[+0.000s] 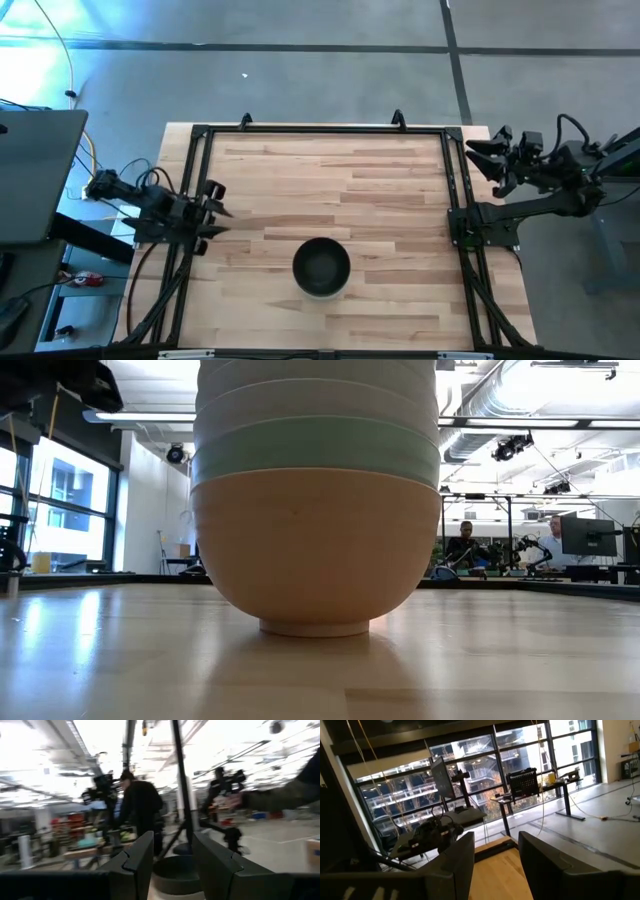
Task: Nest bowls inside each other
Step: Return to Home Position
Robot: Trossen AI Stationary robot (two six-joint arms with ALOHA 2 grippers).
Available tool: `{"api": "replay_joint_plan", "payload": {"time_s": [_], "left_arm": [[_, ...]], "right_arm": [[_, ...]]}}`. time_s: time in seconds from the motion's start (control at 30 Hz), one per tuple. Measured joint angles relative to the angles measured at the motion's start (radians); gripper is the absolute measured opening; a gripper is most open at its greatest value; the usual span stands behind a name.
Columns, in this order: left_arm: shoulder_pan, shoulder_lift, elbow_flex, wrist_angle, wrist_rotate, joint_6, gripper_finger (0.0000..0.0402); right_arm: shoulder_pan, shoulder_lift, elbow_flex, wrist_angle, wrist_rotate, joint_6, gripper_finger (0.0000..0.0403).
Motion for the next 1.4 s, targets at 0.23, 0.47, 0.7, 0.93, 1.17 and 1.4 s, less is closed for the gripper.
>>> {"api": "replay_joint_plan", "payload": {"time_s": [0.23,0.47,0.7,0.93,1.17,1.4], "left_arm": [[0.16,0.0,0.0,-0.007,0.081,-0.041,0.0126],[0.29,0.0,0.0,-0.016,0.215,-0.134,0.0126],[0.341,0.0,0.0,-0.077,0.228,-0.231,0.0126],[0.359,0.0,0.0,-0.137,0.169,-0.299,0.0126],[0.359,0.0,0.0,-0.167,0.171,-0.302,0.0126],[0.358,0.0,0.0,-0.234,0.191,-0.369,0.0127]], "right_arm": [[0.0,0.0,0.0,-0.039,-0.002,0.036,0.0147],[0.0,0.0,0.0,-0.042,-0.003,0.037,0.0147],[0.0,0.0,0.0,-0.041,-0.004,0.037,0.0147],[0.0,0.0,0.0,-0.041,-0.004,0.038,0.0147],[0.0,0.0,0.0,-0.072,-0.009,0.073,0.0147],[0.0,0.0,0.0,-0.118,-0.059,0.093,0.0147]]}}
